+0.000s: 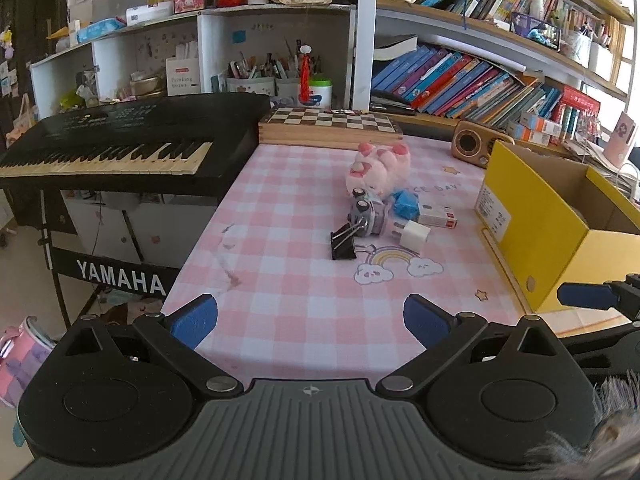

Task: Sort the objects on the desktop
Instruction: 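Grasp the black binder clip with the left tool while the right tool grasps the white charger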

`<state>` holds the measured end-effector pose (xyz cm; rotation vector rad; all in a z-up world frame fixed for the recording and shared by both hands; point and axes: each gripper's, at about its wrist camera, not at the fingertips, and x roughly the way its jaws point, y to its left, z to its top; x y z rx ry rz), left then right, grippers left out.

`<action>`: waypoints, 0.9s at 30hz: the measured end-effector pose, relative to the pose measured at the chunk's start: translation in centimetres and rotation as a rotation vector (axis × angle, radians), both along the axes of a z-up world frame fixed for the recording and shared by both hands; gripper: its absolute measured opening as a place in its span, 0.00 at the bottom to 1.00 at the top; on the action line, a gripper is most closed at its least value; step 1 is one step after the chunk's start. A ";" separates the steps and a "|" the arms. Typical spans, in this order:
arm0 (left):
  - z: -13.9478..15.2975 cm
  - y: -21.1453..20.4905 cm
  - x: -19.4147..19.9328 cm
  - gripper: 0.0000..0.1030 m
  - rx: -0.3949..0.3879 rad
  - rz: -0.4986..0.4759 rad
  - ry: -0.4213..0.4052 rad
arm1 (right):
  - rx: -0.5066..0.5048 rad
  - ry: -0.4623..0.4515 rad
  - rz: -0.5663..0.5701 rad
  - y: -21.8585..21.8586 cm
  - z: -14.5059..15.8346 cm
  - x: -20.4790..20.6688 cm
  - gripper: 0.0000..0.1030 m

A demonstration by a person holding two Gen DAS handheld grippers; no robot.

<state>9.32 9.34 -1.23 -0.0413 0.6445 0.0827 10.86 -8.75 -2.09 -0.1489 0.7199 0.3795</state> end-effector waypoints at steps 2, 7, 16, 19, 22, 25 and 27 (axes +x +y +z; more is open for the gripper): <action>-0.2 -0.1 1.0 0.97 0.009 0.000 0.008 | -0.002 0.001 0.009 0.2 -0.1 0.9 0.89; -0.4 0.0 3.2 0.95 0.010 0.020 0.015 | -0.019 -0.003 0.043 0.8 -0.6 3.3 0.89; -0.9 0.5 7.2 0.95 0.001 0.043 0.039 | -0.030 0.017 0.100 1.9 -1.8 7.5 0.82; -1.4 0.4 8.6 0.94 0.011 0.054 0.039 | -0.054 0.033 0.112 2.5 -2.6 8.8 0.68; -1.9 0.4 10.2 0.83 -0.016 0.042 0.060 | -0.069 0.036 0.104 2.8 -3.3 10.0 0.66; -2.5 0.3 12.0 0.73 -0.043 0.014 0.082 | -0.072 0.039 0.095 2.9 -3.8 11.2 0.66; -2.9 0.1 13.2 0.69 -0.057 -0.016 0.102 | -0.079 0.053 0.098 2.9 -4.2 12.1 0.66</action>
